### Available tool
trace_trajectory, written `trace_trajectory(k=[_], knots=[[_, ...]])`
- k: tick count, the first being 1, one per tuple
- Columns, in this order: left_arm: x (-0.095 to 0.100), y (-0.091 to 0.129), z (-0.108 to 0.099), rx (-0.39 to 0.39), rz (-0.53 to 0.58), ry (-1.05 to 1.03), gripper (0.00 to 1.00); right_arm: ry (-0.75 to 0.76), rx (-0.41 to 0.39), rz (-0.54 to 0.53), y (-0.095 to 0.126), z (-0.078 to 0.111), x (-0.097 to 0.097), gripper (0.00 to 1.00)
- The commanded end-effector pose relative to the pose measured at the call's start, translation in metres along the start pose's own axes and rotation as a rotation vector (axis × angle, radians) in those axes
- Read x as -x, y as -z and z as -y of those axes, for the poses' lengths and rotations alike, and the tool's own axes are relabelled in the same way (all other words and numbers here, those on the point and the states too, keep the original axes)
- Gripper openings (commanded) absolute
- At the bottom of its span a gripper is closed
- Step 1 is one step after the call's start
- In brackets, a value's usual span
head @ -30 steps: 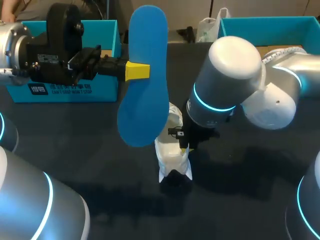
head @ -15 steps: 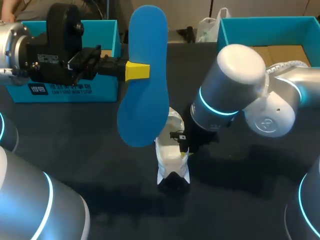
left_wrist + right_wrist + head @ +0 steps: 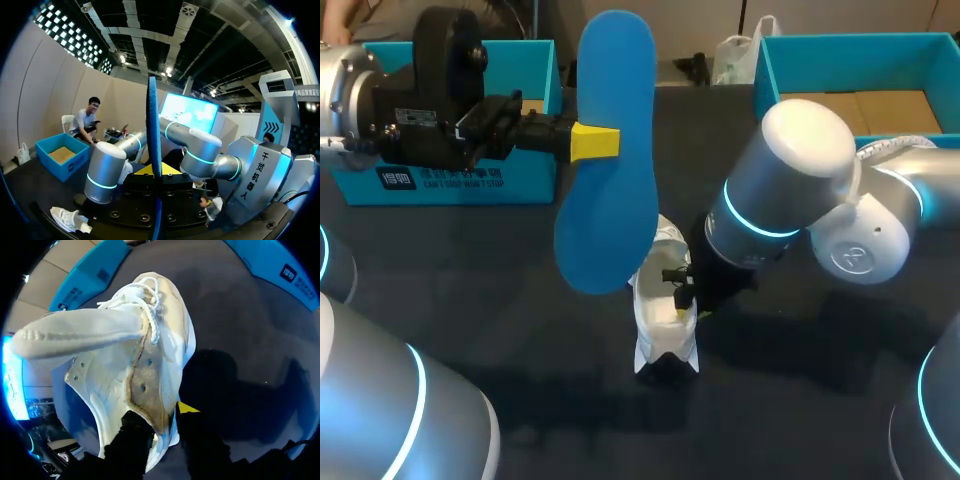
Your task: Take the shoe out of the shoebox, open the shoe tongue, remove and reinsert the insole, then place the shoe into the shoebox
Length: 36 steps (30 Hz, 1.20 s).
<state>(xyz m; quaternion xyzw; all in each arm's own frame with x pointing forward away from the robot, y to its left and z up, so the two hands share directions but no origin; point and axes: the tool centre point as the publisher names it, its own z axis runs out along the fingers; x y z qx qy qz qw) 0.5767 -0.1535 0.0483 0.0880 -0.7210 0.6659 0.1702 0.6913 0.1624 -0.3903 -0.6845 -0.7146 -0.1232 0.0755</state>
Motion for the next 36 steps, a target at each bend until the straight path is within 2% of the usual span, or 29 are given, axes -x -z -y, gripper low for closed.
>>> trace_trajectory(k=[1,4,13,26,27,28,29,31,33,36], knots=[[0.0,-0.001,0.0,0.002,-0.001,0.0,0.0,-0.017,-0.009,-0.001,0.001,0.003,0.0,1.0],[0.0,-0.001,0.0,0.002,-0.001,0.0,0.0,-0.048,-0.023,-0.005,0.009,0.003,0.001,1.0],[0.0,-0.001,0.0,0.002,-0.001,0.0,0.0,-0.048,0.026,-0.086,0.059,-0.001,0.001,1.0],[0.0,-0.001,0.0,0.002,-0.001,0.0,0.0,-0.048,0.026,-0.086,0.059,-0.001,0.001,1.0],[0.0,-0.001,0.0,0.002,-0.001,0.0,0.0,-0.054,0.082,-0.175,0.063,-0.002,-0.005,1.0],[0.0,-0.001,0.0,0.002,-0.001,0.0,0.0,-0.062,0.075,-0.238,0.068,-0.004,-0.009,1.0],[0.0,-0.001,0.0,0.002,-0.001,0.0,0.0,-0.068,0.077,-0.228,0.072,-0.006,-0.01,1.0],[0.0,-0.001,0.0,0.002,-0.001,0.0,0.0,-0.077,0.137,-0.294,0.086,-0.011,-0.011,1.0],[0.0,-0.001,0.0,0.002,-0.001,0.0,0.0,-0.09,0.16,-0.332,0.098,-0.015,-0.01,1.0],[0.0,-0.001,0.0,0.002,-0.001,0.0,0.0,-0.1,0.138,-0.378,0.111,-0.021,-0.011,1.0]])
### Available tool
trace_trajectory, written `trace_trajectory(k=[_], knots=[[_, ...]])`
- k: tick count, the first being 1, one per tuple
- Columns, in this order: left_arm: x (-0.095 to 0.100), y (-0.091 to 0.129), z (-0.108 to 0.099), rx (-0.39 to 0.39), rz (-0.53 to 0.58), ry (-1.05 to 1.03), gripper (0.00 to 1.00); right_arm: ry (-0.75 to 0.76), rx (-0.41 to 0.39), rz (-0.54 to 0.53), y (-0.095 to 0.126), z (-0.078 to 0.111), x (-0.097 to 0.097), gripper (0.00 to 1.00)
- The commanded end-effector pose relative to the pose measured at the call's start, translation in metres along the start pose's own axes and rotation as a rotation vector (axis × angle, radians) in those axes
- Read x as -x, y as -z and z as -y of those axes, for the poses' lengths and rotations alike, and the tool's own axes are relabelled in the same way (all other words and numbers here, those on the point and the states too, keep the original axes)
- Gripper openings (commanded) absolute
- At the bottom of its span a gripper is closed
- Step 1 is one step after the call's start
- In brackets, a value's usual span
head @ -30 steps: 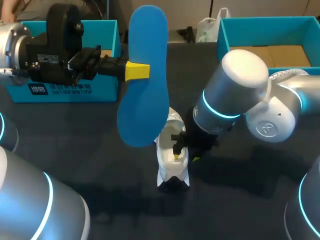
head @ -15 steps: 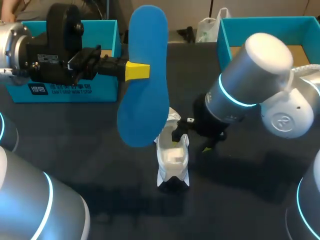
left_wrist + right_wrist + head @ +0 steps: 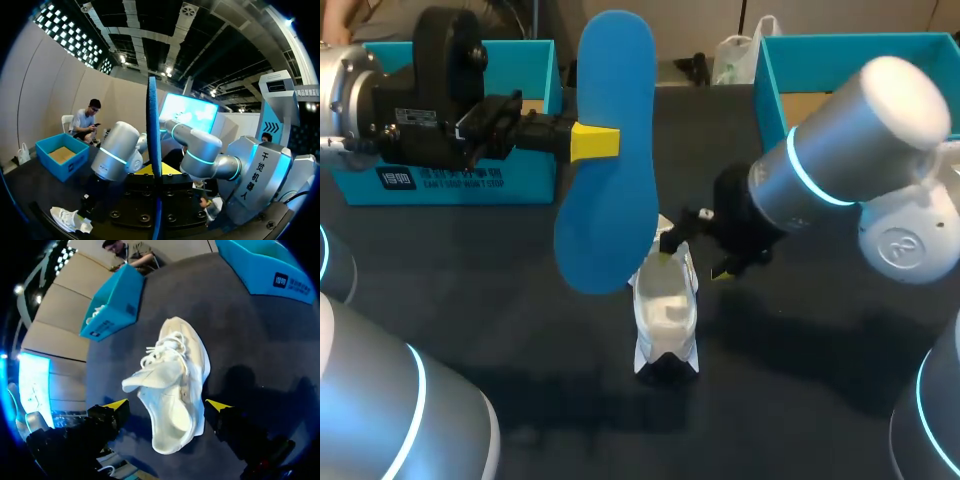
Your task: Take the shoe out of the shoebox, open the shoe tongue, remove and reinsert the insole, then place the shoe into the shoebox
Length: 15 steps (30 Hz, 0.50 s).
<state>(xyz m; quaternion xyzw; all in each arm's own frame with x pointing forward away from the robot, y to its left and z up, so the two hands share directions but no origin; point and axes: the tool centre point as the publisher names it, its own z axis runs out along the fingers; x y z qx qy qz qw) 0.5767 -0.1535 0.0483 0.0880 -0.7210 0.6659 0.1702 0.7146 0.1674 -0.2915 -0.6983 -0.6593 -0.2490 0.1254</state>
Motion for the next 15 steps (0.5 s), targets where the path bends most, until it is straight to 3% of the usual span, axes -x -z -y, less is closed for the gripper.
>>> trace_trajectory(k=[1,9,12,15], knots=[[0.0,-0.001,0.0,0.002,-0.001,0.0,0.0,-0.012,0.01,-0.14,0.028,0.003,0.015,1.0],[0.0,-0.001,0.0,0.002,-0.001,0.0,0.0,-0.059,-0.024,-0.212,0.057,-0.013,0.015,1.0],[0.0,-0.001,0.0,0.002,-0.001,0.0,0.0,-0.051,-0.012,-0.299,0.07,-0.017,0.014,1.0],[0.0,-0.001,0.0,0.002,-0.001,0.0,0.0,-0.041,-0.015,-0.272,0.074,-0.017,0.013,1.0]])
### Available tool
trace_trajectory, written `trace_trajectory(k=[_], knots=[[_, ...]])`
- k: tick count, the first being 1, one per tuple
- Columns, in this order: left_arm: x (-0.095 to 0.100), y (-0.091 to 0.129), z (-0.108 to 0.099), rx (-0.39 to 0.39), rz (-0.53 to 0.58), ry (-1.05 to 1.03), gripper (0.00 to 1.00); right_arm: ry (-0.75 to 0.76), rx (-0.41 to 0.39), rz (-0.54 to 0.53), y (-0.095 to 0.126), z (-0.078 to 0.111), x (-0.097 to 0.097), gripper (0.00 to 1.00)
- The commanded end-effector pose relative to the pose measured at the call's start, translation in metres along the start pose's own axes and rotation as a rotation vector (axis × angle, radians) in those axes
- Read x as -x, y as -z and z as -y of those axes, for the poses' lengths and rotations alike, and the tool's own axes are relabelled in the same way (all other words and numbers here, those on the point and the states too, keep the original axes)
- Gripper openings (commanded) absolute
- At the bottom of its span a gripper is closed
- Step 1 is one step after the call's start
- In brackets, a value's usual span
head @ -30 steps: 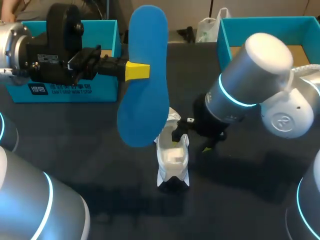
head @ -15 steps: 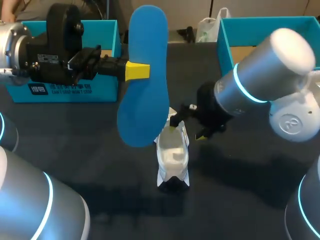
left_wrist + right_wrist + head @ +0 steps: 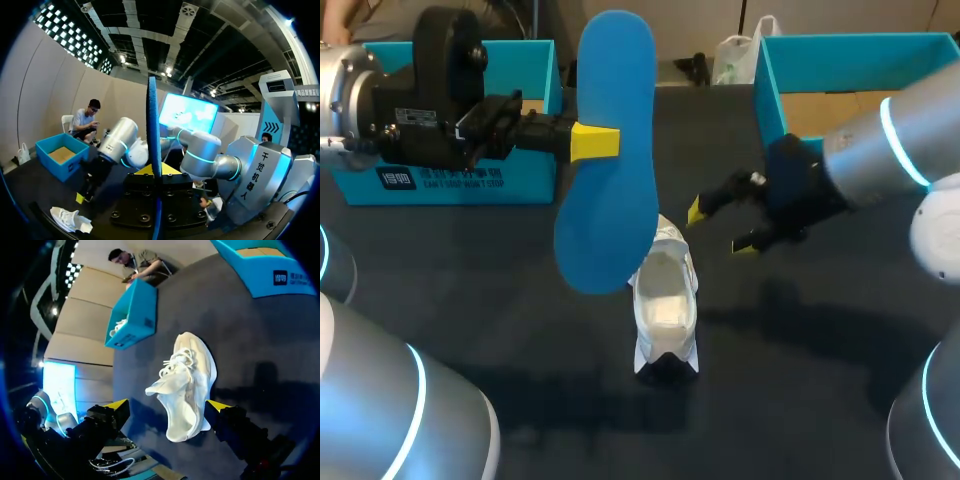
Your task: Take the shoe out of the shoebox, open the shoe tongue, remove and reinsert the insole, then place the shoe into the shoebox
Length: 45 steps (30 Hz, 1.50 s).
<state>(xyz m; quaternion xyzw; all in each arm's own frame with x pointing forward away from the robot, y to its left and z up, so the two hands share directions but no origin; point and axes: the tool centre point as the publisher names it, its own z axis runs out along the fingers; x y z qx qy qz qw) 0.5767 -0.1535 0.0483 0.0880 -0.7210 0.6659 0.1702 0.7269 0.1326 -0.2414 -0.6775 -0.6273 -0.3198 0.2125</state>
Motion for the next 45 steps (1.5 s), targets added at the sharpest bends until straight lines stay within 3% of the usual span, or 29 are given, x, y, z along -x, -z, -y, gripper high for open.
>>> trace_trajectory(k=[1,11,17,22,25,29,37,41,45], knots=[[0.0,-0.001,0.0,0.002,-0.001,0.0,0.0,0.002,0.002,-0.039,0.018,0.006,0.005,1.0],[0.0,-0.001,0.0,0.002,-0.001,0.0,0.0,0.002,0.002,-0.039,0.018,0.006,0.005,1.0],[0.0,-0.001,0.0,0.002,-0.001,0.0,0.0,-0.018,-0.054,-0.196,0.024,-0.012,-0.008,1.0],[0.0,-0.001,0.0,0.002,-0.001,0.0,0.0,-0.045,-0.069,-0.229,0.033,-0.018,-0.018,1.0],[0.0,-0.001,0.0,0.002,-0.001,0.0,0.0,-0.037,-0.062,-0.304,0.032,-0.02,-0.027,1.0],[0.007,0.008,0.004,-0.046,-0.027,-0.211,0.0,-0.034,-0.075,-0.36,0.029,-0.019,-0.036,1.0],[0.024,0.023,0.012,-0.018,-0.026,-0.642,0.0,-0.048,-0.086,-0.42,0.029,-0.015,-0.046,1.0],[0.046,0.026,0.007,0.009,0.069,-1.102,0.0,-0.067,-0.1,-0.453,0.029,-0.014,-0.049,1.0],[0.046,0.026,0.007,0.009,0.069,-1.102,0.0,-0.067,-0.1,-0.453,0.029,-0.014,-0.049,1.0]])
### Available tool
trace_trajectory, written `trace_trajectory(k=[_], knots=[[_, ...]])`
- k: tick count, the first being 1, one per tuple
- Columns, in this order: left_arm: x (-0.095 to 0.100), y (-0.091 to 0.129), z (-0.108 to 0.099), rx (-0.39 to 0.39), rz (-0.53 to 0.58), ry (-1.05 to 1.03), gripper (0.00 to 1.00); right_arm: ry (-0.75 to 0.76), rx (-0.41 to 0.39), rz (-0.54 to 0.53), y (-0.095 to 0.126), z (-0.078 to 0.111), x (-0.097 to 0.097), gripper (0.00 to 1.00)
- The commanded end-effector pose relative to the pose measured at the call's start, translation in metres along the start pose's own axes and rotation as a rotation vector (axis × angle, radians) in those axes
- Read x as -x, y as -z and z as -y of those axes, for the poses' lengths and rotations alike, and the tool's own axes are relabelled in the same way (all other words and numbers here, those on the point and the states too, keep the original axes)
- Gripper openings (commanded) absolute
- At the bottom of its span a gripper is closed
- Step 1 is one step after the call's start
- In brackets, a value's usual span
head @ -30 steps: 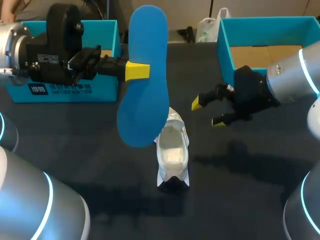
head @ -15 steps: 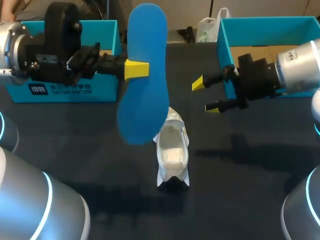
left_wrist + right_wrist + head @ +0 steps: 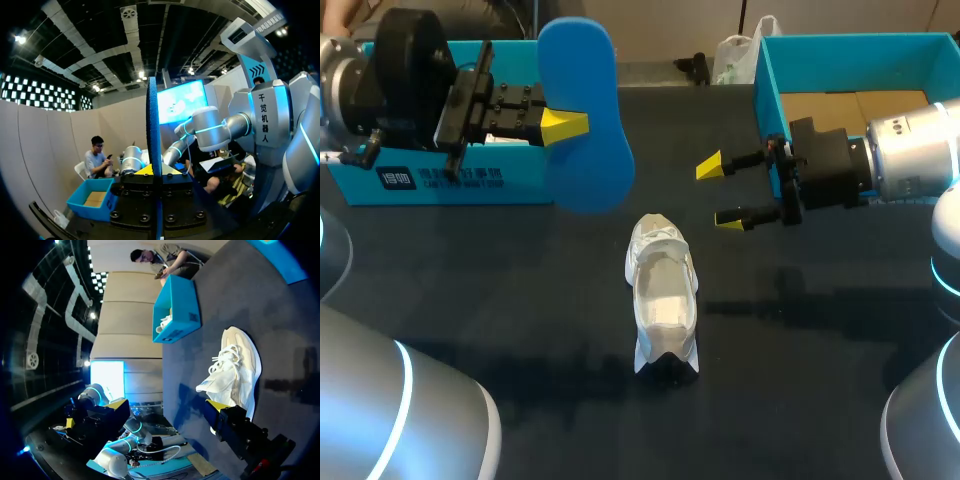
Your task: Take the shoe out of the shoebox, open the shoe tongue, remove and reinsert the insole, then place the shoe into the shoebox
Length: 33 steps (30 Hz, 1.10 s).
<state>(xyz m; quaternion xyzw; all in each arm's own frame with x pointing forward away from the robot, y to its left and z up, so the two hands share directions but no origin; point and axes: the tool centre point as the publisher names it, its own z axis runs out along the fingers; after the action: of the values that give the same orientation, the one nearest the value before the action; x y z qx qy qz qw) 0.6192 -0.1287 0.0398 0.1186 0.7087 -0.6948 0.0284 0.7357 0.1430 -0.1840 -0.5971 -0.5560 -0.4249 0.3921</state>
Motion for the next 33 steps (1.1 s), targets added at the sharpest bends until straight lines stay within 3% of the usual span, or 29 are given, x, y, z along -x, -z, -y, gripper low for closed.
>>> trace_trajectory(k=[1,8,12,17,18,28,32,33], knots=[[0.007,-0.004,-0.001,0.045,0.048,-0.525,0.0,-0.001,0.002,0.001,-0.003,-0.001,0.0,1.0],[0.005,-0.005,-0.004,0.025,0.038,-0.565,0.0,-0.001,0.002,0.001,-0.003,-0.001,0.0,1.0],[0.008,-0.011,-0.023,0.017,0.101,-0.849,0.0,-0.001,0.002,0.001,-0.003,-0.001,0.0,1.0],[0.018,-0.018,-0.056,-0.005,0.093,-1.166,0.0,-0.001,0.002,0.001,-0.003,-0.001,0.0,1.0],[0.021,-0.018,-0.062,0.066,0.095,-1.238,0.0,-0.001,0.002,0.001,-0.003,-0.001,0.0,1.0],[0.021,-0.018,-0.062,0.066,0.095,-1.238,0.0,-0.001,0.002,0.001,-0.003,-0.001,0.0,1.0],[0.026,-0.016,-0.077,0.022,0.072,-1.344,0.0,-0.001,0.002,0.001,-0.003,-0.001,0.0,1.0],[0.029,-0.016,-0.084,0.047,0.056,-1.361,0.0,-0.001,0.002,0.001,-0.003,-0.001,0.0,1.0]])
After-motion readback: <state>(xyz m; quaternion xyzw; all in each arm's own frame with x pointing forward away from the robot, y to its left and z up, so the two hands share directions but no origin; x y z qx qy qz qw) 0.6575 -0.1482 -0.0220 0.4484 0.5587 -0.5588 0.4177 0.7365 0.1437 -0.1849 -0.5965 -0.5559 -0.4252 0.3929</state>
